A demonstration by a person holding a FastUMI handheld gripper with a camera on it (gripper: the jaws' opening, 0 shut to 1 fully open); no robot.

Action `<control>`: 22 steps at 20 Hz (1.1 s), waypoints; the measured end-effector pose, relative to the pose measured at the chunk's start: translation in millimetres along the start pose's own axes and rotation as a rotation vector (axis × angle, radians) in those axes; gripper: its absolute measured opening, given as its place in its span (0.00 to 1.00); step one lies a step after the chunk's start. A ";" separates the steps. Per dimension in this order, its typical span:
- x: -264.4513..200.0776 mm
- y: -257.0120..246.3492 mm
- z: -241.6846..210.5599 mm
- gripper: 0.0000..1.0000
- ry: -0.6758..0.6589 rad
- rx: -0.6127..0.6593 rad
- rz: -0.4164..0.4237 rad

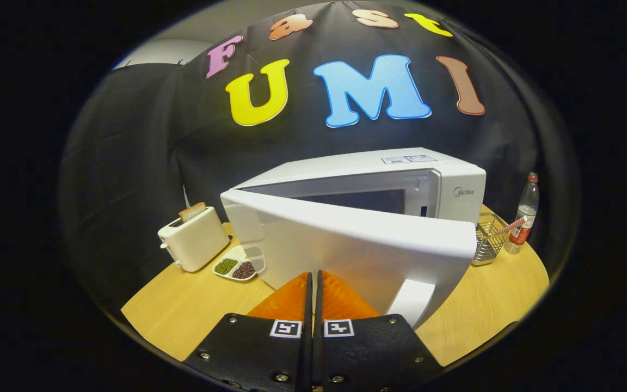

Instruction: Open the microwave, put the food inside, and close the microwave door.

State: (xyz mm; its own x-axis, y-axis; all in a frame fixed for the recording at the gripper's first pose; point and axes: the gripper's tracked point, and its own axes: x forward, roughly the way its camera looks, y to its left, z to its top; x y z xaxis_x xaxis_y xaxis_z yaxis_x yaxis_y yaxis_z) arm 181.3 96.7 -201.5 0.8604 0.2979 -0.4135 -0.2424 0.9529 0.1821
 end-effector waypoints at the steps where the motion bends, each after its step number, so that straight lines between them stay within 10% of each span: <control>1: 3.8 -4.3 2.4 0.01 -0.001 0.003 -0.005; 22: 66.2 -59.4 36.6 0.01 -0.052 0.038 -0.127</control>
State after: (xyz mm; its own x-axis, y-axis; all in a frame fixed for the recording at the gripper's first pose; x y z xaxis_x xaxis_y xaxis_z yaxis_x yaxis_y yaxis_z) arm 269.1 57.7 -207.1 0.9053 0.1709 -0.3888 -0.1138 0.9796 0.1657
